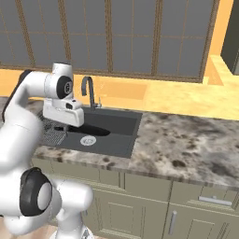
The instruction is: Move the pot and pan from the stove into the sink.
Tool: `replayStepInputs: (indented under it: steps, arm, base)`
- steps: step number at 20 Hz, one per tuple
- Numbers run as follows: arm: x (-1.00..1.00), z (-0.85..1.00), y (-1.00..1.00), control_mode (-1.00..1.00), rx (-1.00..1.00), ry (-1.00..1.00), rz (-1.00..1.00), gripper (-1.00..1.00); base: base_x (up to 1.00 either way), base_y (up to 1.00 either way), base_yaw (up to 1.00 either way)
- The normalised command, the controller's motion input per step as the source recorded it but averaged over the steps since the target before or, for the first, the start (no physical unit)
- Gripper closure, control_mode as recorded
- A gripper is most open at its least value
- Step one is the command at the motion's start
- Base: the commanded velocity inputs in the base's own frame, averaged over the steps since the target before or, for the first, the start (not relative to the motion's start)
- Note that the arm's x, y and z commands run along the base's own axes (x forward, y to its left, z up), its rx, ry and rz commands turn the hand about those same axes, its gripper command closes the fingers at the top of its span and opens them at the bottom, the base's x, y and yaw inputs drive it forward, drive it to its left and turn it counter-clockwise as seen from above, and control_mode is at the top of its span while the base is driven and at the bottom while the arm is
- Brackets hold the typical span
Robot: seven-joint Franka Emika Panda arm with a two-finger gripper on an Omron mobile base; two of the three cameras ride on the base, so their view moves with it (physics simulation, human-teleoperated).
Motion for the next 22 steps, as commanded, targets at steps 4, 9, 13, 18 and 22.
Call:
replayStepInputs:
  steps: [4,9,13,18,22]
  arm:
    - [0.91,-0.37,0.04,-1.0,0.0,0.08,0.0,1.0]
    - [0.67,-0.45,0.09,-1.0,-0.05,0.0,0.01,1.0]
    - [0.12,-0.14,0.0,-1.0,-0.04,-0.05,0.0,1.0]
    - [0.0,-0.15,0.0,-1.0,-0.03,-0.02,0.0,1.0]
    - [0.0,-0.27,0.0,-1.0,-0.05,-0.08,0.0,1.0]
  base:
    - [0.0,0.0,0.0]
    - [0.0,0.0,0.0]
    - [0.0,0.0,0.0]
    - [0.0,0.0,0.0]
    - [0.0,0.0,0.0]
